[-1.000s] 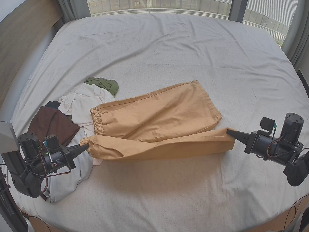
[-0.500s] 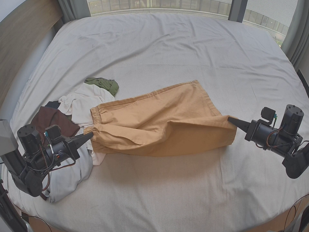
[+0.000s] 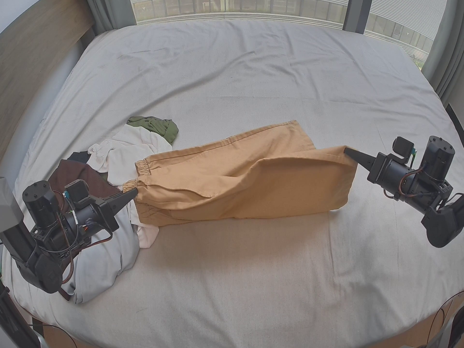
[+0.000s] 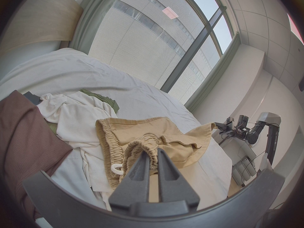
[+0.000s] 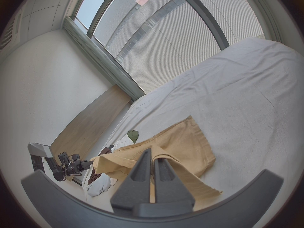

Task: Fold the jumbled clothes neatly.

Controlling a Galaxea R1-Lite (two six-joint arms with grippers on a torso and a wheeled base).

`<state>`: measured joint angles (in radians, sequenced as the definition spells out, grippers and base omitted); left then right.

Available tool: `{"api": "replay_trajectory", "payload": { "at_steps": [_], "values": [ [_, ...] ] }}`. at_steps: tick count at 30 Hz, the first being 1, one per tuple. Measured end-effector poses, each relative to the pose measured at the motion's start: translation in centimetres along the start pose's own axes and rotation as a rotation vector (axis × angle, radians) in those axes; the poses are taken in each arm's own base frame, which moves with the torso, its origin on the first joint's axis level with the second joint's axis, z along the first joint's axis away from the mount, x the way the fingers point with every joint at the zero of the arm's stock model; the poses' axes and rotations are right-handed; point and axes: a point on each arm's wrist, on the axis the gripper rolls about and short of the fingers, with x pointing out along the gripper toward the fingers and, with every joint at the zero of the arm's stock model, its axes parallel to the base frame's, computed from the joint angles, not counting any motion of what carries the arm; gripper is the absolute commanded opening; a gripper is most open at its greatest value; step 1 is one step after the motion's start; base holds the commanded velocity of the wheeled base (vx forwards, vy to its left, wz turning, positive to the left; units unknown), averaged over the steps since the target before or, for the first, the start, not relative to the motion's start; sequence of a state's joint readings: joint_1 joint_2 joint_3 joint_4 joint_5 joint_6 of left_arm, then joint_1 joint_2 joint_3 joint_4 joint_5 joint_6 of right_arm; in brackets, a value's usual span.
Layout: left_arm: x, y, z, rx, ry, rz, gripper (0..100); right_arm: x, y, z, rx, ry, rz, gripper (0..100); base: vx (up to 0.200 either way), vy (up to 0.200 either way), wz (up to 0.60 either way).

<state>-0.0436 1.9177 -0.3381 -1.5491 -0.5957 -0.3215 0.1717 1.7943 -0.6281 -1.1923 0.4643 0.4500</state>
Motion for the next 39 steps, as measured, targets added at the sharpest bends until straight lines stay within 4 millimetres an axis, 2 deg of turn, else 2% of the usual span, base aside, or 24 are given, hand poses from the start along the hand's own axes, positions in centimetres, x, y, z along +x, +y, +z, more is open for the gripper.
{"api": "replay_trajectory", "payload": {
  "at_steps": [18,31,39],
  "values": [
    [0.5,0.8,-0.2,-0.06,-0.007,0.038,0,4.0,-2.0,1.9,-0.028,-0.052,0.007,0,0.0,0.0,0.0],
    [1.2,1.0,-0.1,-0.105,-0.032,0.068,0,7.8,-3.0,4.4,-0.03,-0.056,0.01,0,0.0,0.0,0.0],
    [2.1,1.8,0.2,-0.105,-0.068,0.111,0,10.0,-4.2,4.6,-0.035,-0.066,0.012,0,0.0,0.0,0.0]
  ]
}}
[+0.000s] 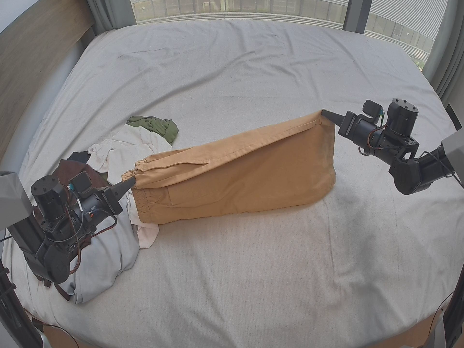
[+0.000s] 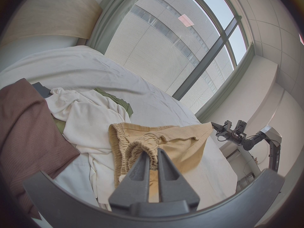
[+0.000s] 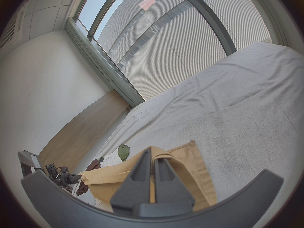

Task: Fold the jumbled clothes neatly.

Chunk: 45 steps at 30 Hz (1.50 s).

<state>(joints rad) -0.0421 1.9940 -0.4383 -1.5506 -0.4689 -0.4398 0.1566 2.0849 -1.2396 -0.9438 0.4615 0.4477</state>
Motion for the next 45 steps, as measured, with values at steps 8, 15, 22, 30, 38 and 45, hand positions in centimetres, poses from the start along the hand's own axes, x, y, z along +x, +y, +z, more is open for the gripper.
{"api": "replay_trajectory", "payload": {
  "at_steps": [8,15,22,30,38,45],
  "values": [
    [0.9,0.5,-0.2,0.002,-0.011,0.014,0,1.6,-1.0,-0.3,0.001,0.002,-0.001,0,0.0,0.0,0.0],
    [1.5,0.8,-0.3,0.003,-0.013,0.016,0,2.8,-1.8,-0.4,-0.003,-0.007,0.001,0,0.0,0.0,0.0],
    [1.8,1.0,-0.3,0.004,-0.016,0.015,0,3.4,-2.4,-1.0,-0.002,-0.003,-0.005,0,0.0,0.0,0.0],
    [2.0,1.3,-0.4,0.002,-0.014,0.02,100,3.7,-2.5,-1.2,-0.005,-0.004,-0.002,100,0.0,0.0,0.0],
    [2.2,1.7,0.0,0.009,-0.038,0.032,100,4.8,-2.7,-0.3,-0.035,-0.082,-0.023,100,0.0,0.0,0.0],
    [2.2,2.2,0.6,0.011,-0.068,0.055,100,5.3,-2.5,0.2,-0.061,-0.147,-0.04,100,0.0,0.0,0.0]
  ]
}}
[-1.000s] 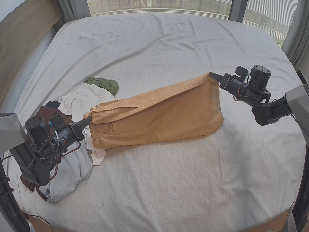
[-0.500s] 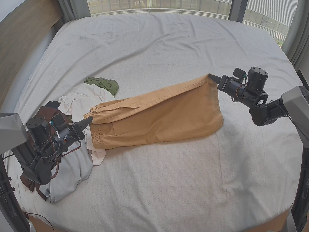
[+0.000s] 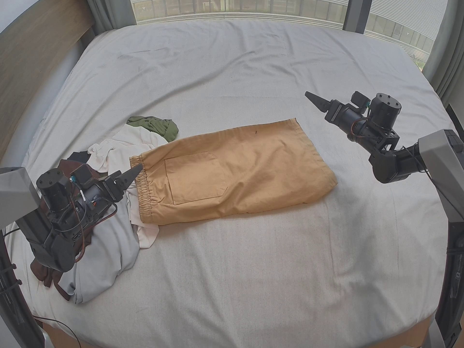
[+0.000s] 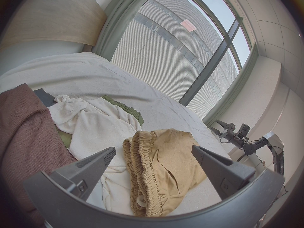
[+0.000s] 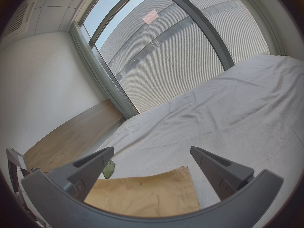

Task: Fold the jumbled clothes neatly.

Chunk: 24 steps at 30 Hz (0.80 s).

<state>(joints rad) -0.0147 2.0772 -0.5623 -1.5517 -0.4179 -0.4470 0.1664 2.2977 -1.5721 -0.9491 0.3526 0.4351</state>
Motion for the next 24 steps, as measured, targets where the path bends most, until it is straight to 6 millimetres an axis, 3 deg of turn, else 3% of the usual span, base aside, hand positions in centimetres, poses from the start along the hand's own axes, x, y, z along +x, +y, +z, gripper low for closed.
{"api": "replay_trajectory", "payload": {
  "at_steps": [5,12,20,24],
  "values": [
    [-0.1,0.1,0.2,0.0,-0.006,0.004,100,-1.5,0.2,-1.6,0.022,0.073,-0.029,100,0.0,0.0,0.0],
    [-0.5,-0.7,0.5,0.0,-0.006,-0.012,100,-5.6,1.5,-3.6,0.064,0.179,-0.06,100,0.0,0.0,0.0],
    [-1.5,-2.7,0.7,0.003,0.015,-0.079,100,-10.7,4.0,-5.0,0.05,0.145,-0.011,100,0.0,0.0,0.0],
    [-2.2,-3.5,0.6,0.008,0.031,-0.1,100,-11.8,4.9,-5.9,0.048,0.159,0.006,100,0.0,0.0,0.0]
  ]
}}
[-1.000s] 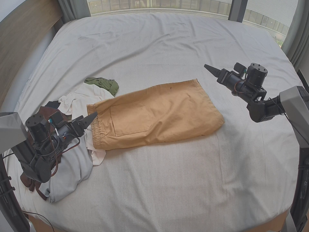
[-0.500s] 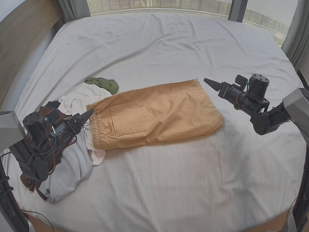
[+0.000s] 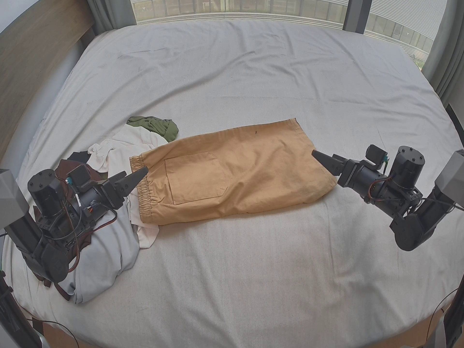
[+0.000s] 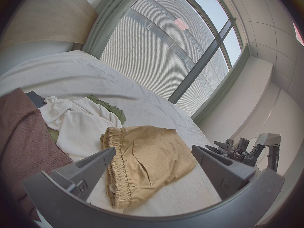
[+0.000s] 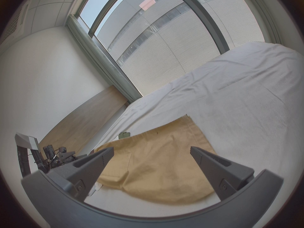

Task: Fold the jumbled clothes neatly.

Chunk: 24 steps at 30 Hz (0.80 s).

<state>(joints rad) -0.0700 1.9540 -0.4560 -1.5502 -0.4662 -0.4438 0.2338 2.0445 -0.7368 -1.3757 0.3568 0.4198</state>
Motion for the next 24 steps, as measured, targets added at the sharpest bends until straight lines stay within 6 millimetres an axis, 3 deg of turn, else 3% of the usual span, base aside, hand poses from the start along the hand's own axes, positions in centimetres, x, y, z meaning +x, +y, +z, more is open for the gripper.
{"api": "replay_trajectory", "payload": {
  "at_steps": [6,24],
  "values": [
    [-0.5,-0.6,0.0,0.007,0.011,-0.019,100,-0.5,-0.1,-1.4,0.017,0.055,-0.018,100,0.0,0.0,0.0],
    [-0.8,-0.7,-0.4,0.002,0.033,-0.031,100,-1.5,-2.8,-4.2,0.076,0.183,-0.127,100,0.0,0.0,0.0]
  ]
}}
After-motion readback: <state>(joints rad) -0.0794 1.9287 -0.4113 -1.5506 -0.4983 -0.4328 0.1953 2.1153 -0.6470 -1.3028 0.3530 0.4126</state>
